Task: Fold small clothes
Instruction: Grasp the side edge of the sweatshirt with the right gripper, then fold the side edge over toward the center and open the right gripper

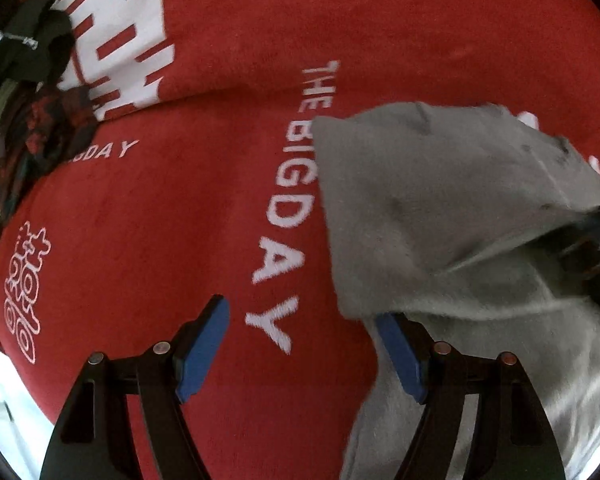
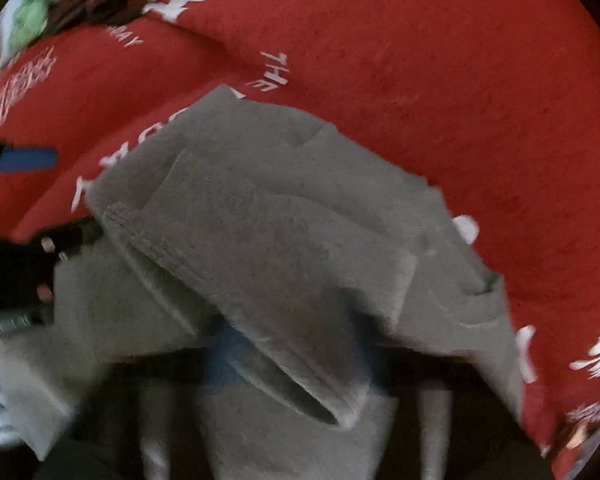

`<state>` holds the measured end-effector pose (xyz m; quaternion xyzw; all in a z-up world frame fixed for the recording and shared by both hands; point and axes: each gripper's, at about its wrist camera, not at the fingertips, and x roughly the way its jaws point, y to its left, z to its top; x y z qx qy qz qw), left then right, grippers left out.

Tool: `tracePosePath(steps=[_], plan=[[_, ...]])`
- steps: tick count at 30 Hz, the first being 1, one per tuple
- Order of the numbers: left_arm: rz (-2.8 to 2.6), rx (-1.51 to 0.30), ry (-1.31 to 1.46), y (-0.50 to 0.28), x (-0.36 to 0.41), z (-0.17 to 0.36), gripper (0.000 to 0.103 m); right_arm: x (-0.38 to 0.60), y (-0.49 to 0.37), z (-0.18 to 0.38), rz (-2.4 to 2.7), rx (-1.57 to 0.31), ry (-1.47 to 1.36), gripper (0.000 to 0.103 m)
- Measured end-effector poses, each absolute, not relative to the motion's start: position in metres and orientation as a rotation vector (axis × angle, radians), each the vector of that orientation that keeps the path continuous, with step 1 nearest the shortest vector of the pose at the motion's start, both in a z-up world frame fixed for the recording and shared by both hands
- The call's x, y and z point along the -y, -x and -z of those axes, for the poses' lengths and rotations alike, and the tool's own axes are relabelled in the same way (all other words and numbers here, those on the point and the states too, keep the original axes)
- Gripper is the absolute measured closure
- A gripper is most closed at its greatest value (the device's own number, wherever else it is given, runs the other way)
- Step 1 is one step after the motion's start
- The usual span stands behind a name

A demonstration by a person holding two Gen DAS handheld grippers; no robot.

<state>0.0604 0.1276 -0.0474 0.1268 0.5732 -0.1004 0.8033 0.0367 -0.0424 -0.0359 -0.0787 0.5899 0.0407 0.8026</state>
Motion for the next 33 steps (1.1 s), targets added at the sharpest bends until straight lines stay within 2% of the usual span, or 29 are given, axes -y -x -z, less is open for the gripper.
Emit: tracePosePath(steps=[5,9,11,14,15,17,20,22,26,29,33], plan=[[0.203,-1.206,-0.284,-0.066,-0.123,0.052,0.027,0.156,-0.01,0.003,0.134,-1.098,-0.446,0.095],[0.208,-1.189,-0.318,-0.064,-0.118,0.051,0.026,0.232,0.035,0.023,0.305,-1.072,-0.756,0.095],[0.199,-1.183,-0.332,-0.065,-0.118,0.052,0.021,0.264,0.064,0.047,0.356,-1.073,-0.944,0.094],[0.194,-1.187,-0.335,-0.067,-0.117,0.052,0.021,0.283,0.094,0.068,0.369,-1.036,-1.136,0.09],[0.194,-1.189,-0.338,-0.068,-0.117,0.052,0.021,0.287,0.1,0.069,0.366,-1.006,-1.174,0.082],[0.194,-1.187,-0.357,-0.067,-0.115,0.051,0.021,0.288,0.108,0.066,0.375,-0.969,-1.201,0.069],[0.182,-1.172,-0.385,-0.067,-0.111,0.048,0.021,0.292,0.099,0.063,0.378,-0.996,-1.195,0.067],[0.175,-1.145,-0.41,-0.068,-0.109,0.045,0.021,0.29,0.091,0.059,0.38,-1.017,-1.148,0.096],[0.205,-1.159,-0.441,-0.071,-0.114,0.049,0.021,0.292,0.087,0.041,0.393,-1.034,-0.972,0.096],[0.291,-1.162,-0.481,-0.063,-0.12,0.041,0.021,0.296,0.096,0.059,0.418,-1.084,-0.962,0.096],[0.358,-1.209,-0.486,-0.057,-0.139,0.024,0.021,0.301,0.111,0.066,0.431,-1.061,-1.0,0.097]])
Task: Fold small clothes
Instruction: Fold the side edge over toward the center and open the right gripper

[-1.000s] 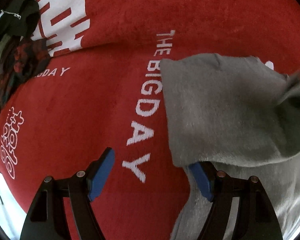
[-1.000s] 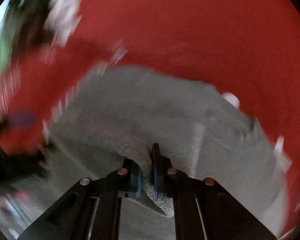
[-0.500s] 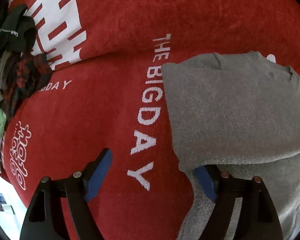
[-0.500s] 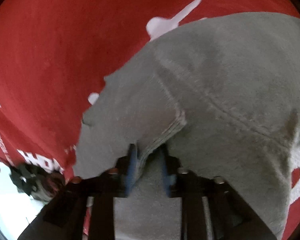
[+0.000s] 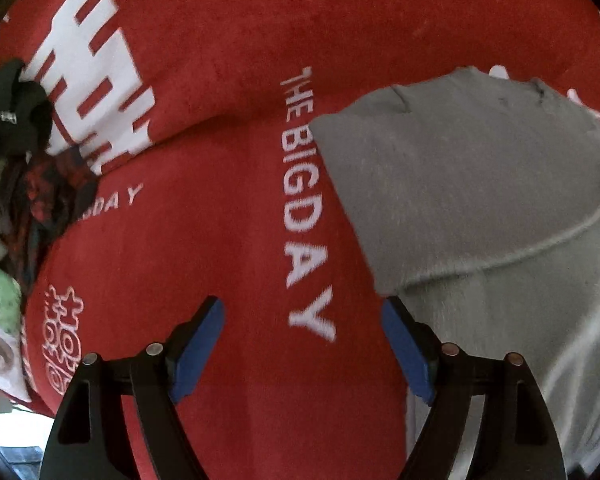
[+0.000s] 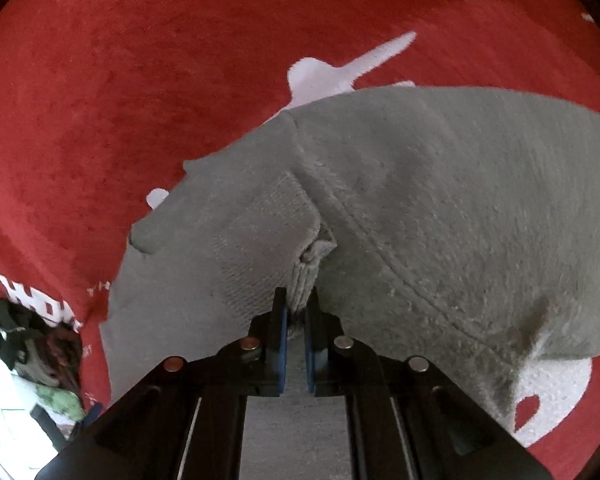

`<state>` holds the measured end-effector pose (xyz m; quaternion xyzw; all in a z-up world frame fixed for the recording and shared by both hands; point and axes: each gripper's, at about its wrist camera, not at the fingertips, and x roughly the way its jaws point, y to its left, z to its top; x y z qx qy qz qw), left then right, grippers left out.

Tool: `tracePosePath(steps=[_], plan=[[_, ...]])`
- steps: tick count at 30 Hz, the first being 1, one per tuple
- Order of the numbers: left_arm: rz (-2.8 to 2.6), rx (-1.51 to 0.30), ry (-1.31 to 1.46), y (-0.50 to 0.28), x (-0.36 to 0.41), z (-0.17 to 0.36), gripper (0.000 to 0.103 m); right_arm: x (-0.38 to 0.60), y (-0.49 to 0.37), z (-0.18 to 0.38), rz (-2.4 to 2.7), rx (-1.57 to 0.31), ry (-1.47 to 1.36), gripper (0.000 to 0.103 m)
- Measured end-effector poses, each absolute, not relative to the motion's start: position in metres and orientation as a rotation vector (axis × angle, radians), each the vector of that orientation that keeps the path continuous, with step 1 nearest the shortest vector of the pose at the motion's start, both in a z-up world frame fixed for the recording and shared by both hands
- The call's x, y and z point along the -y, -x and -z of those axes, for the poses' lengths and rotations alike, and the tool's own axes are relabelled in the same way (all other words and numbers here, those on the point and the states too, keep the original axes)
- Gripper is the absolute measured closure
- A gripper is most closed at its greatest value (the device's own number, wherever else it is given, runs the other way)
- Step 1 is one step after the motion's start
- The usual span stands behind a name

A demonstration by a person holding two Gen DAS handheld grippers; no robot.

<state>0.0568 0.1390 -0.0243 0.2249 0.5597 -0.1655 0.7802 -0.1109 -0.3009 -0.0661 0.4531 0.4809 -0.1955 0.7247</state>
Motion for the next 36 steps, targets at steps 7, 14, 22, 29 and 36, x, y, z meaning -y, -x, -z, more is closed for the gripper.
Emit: tracePosePath(steps=[7,14,22,29,36], plan=[[0.39,-1.341,-0.035,-0.135,-0.143,0.024,0.021,0.299,0.109,0.069,0.432,-1.056,-1.011,0.096],[0.41,-1.466,0.049,-0.186,-0.095,0.074,0.033,0.3,0.109,0.068,0.413,-1.061,-1.019,0.093],[0.444,-1.422,0.07,-0.193,-0.08,0.053,0.093,0.301,0.107,0.059,0.432,-1.036,-1.046,0.095],[0.369,-1.401,-0.042,-0.201,-0.074,0.069,0.093,0.301,0.099,0.055,0.464,-1.057,-0.971,0.095],[0.343,-1.316,-0.153,-0.181,-0.082,0.032,0.093,0.299,0.133,0.05,0.574,-1.122,-0.95,0.091]])
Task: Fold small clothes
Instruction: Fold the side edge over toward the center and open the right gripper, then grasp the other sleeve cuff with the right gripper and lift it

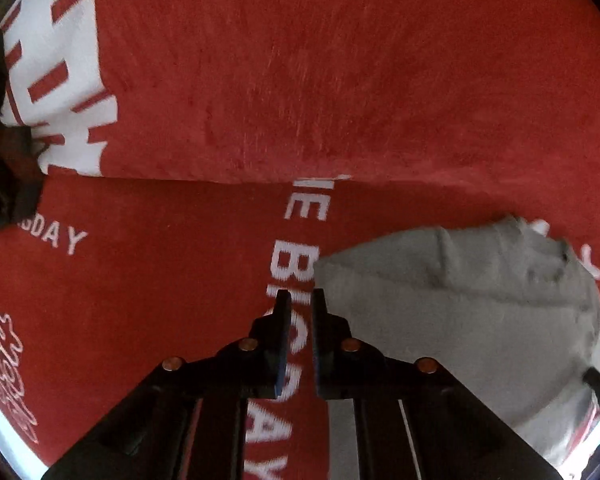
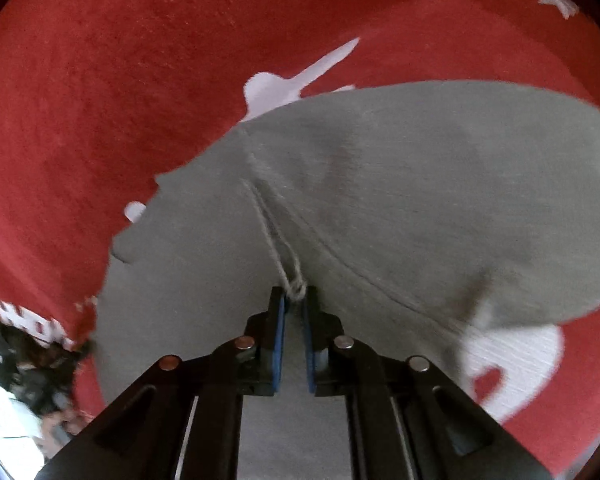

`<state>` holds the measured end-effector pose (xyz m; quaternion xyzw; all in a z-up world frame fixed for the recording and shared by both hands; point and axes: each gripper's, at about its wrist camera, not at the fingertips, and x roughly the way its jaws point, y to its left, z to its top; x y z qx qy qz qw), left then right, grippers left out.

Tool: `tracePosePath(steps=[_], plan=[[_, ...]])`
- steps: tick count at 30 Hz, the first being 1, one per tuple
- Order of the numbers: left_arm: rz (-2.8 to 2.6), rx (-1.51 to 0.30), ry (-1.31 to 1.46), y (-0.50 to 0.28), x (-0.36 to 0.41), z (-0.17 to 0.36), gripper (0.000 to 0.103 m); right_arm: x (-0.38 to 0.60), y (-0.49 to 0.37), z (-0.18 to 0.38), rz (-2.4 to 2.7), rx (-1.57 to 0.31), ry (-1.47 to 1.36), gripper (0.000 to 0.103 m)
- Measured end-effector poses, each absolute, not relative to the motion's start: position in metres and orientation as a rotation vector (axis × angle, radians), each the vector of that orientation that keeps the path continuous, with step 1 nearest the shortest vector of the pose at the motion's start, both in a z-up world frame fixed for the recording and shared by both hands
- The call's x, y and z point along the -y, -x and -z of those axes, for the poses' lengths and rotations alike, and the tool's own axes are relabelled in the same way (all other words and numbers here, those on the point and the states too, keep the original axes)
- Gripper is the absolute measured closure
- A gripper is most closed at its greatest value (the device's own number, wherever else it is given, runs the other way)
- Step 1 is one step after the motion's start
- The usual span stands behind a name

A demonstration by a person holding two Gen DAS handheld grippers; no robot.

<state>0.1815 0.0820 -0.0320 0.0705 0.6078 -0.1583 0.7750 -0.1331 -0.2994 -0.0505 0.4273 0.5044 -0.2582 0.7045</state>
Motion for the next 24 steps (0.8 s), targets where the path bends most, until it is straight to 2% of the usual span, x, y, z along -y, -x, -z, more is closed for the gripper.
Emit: tracePosePath(steps=[7,14,19,24], plan=[[0.557,-1.343,-0.17,-0.121,-0.073,0.003,0.093,0.275,0.116,0.026,0.444,-1.098,-0.876,0.091],[0.539,-1.403,-0.247,-0.083,-0.062,0.052,0.093,0.253,0.077,0.052,0.385,-1.168,-0.806,0.091],[0.521,-1.405,-0.219,-0.083,-0.081,0.044,0.093,0.258,0.095,0.054,0.427,-1.199,-0.766,0.091],[0.472,-1.413,-0.257,-0.079,-0.091,0.035,0.093,0.271,0.13,0.049,0.461,-1.175,-0.895,0.09]])
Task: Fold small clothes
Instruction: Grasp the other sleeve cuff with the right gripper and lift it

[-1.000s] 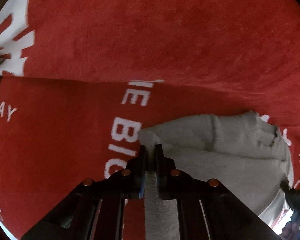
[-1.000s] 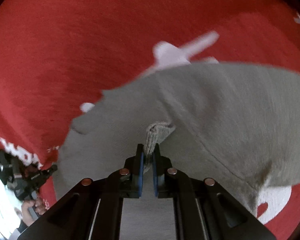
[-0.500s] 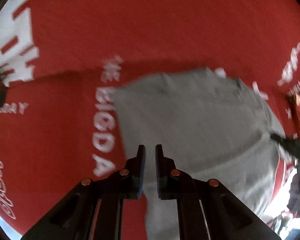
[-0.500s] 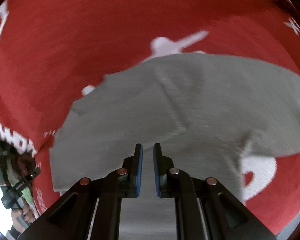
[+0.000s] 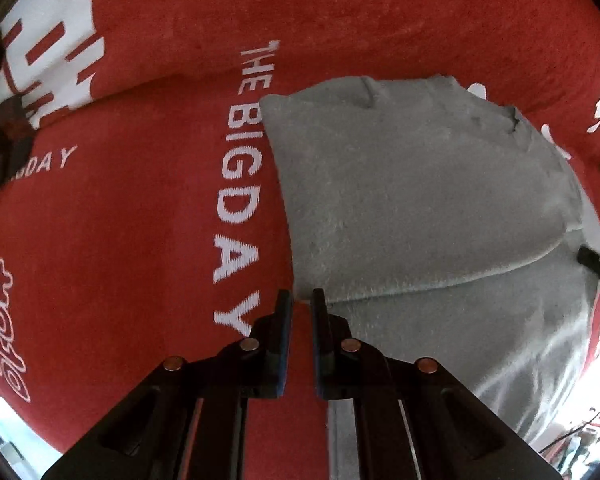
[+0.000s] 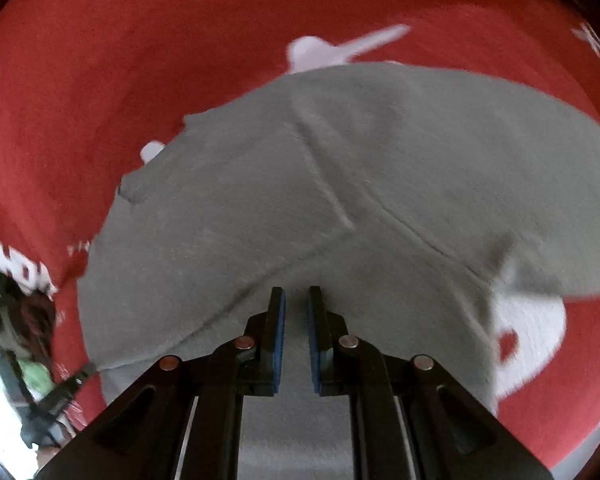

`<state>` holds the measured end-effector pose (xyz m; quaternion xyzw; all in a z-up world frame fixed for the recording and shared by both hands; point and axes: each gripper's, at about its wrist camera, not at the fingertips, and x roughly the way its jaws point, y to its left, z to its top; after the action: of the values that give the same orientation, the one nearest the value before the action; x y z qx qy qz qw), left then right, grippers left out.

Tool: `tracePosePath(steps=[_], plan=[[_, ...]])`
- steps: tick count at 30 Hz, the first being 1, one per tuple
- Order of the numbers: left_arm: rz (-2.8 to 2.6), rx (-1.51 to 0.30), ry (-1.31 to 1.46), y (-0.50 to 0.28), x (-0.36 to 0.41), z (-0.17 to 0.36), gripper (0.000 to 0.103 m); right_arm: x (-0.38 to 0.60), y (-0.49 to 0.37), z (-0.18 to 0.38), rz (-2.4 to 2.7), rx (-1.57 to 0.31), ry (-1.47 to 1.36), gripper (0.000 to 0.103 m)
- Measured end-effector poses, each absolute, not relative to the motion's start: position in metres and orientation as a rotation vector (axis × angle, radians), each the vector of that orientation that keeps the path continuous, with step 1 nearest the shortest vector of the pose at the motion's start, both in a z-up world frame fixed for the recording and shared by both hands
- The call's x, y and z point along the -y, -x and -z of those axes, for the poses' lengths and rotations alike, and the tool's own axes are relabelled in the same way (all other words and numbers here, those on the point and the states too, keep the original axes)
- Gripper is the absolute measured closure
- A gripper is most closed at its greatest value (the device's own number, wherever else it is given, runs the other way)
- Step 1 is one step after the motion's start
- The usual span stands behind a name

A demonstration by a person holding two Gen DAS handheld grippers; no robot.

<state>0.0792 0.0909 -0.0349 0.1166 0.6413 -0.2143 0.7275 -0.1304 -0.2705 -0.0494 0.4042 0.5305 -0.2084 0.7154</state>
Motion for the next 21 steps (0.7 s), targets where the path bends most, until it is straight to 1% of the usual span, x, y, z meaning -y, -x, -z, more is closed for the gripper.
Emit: tracePosePath(steps=[2,3,4,6,11,13,21], plan=[[0.479,-1.423,-0.238,-0.074,-0.089,0.032,0.093,0.267,0.139,0.045,0.453,-1.177,-0.902,0.086],[0.487,-1.424,-0.241,-0.069,-0.087,0.03,0.093,0.264,0.142,0.044,0.448,-1.18,-0.909,0.08],[0.495,-1.424,-0.248,-0.066,-0.085,0.03,0.093,0.261,0.146,0.042,0.444,-1.182,-0.919,0.072],[0.519,-1.426,-0.267,-0.057,-0.076,0.027,0.093,0.256,0.154,0.04,0.444,-1.176,-0.941,0.066],[0.572,-1.434,-0.323,-0.034,-0.055,0.018,0.092,0.238,0.176,0.039,0.442,-1.162,-1.038,0.065],[0.589,-1.428,-0.347,-0.025,-0.049,0.017,0.092,0.231,0.183,0.039,0.441,-1.162,-1.056,0.062],[0.645,-1.443,-0.422,-0.002,-0.032,0.017,0.092,0.202,0.217,0.039,0.464,-1.138,-1.13,0.062]])
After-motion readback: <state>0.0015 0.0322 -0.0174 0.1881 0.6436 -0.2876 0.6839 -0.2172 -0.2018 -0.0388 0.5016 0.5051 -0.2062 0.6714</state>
